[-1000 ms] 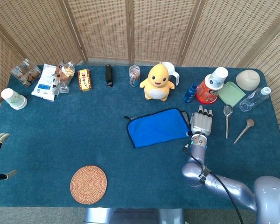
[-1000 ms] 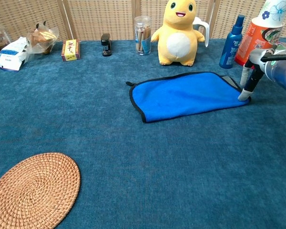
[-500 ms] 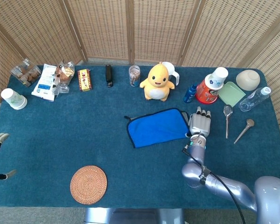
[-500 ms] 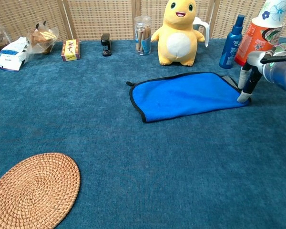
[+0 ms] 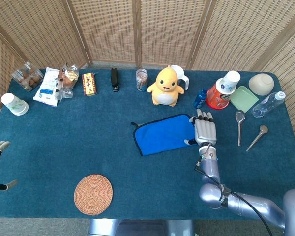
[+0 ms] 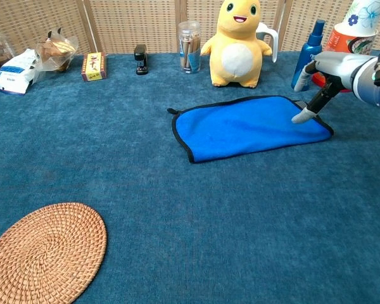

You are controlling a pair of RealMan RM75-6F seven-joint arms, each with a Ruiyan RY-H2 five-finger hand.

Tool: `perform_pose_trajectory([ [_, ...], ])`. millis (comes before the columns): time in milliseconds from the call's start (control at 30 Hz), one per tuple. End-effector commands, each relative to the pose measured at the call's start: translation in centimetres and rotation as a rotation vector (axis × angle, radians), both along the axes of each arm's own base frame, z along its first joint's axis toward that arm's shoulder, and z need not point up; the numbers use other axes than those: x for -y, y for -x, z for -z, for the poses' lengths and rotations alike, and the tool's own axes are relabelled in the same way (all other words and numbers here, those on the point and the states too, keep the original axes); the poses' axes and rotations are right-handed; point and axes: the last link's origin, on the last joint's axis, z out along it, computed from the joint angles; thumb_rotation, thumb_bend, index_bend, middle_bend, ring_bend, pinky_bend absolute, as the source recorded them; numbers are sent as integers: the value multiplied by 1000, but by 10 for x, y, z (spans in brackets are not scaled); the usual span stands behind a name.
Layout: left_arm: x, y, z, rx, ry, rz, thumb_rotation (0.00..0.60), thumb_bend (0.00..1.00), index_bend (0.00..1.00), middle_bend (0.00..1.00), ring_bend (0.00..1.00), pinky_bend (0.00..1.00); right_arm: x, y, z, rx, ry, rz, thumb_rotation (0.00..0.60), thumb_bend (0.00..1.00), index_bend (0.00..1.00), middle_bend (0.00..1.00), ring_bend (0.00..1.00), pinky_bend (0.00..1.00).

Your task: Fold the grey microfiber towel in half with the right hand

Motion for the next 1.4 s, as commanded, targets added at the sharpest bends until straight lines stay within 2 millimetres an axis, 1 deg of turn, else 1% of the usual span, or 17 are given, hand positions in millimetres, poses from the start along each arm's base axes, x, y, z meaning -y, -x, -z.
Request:
perform_pose_trajectory([
  [33, 0, 0, 0, 1, 3, 4, 600, 102, 0, 0, 0, 0, -4, -5, 1, 49, -2, -12, 521, 0, 286, 0, 0, 85],
  [200, 0, 0, 1, 5, 13, 2, 600, 104, 0, 0, 0, 0, 4, -9, -1, 94, 13, 17, 513, 0, 319, 0, 0, 88],
  [367, 0, 0, 2, 2, 15, 1, 600, 101, 0, 0, 0, 0, 15, -8, 0, 89, 26, 63, 510, 0, 324, 0, 0, 89],
  [433, -1, 0, 2, 1, 16, -2, 600, 102, 0, 0, 0, 0, 19, -7, 1, 65, 30, 81, 496, 0, 320, 0, 0, 88],
  [533, -2, 1, 2, 2, 11, -5, 600, 102, 0, 0, 0, 0, 23, -1, 3, -6, 27, 101, 443, 0, 315, 0, 0, 88],
  [600, -2, 2, 1, 2, 10, -8, 600, 103, 0, 0, 0, 0, 23, 2, 5, -36, 21, 119, 423, 0, 328, 0, 0, 88],
  [767, -3, 3, 2, 3, 16, -12, 600, 102, 0, 0, 0, 0, 22, 14, 5, -84, 12, 150, 413, 0, 368, 0, 0, 88],
  [900, -4, 2, 3, 0, 20, -13, 600, 102, 0, 0, 0, 0, 20, 17, 3, -99, 3, 157, 394, 0, 382, 0, 0, 88],
  [1167, -3, 2, 5, -1, 22, -12, 600, 103, 0, 0, 0, 0, 17, 24, 5, -136, -16, 179, 391, 0, 393, 0, 0, 88],
  [1400, -3, 2, 4, -2, 21, -14, 600, 102, 0, 0, 0, 0, 20, 29, 5, -169, -24, 215, 358, 0, 396, 0, 0, 88],
])
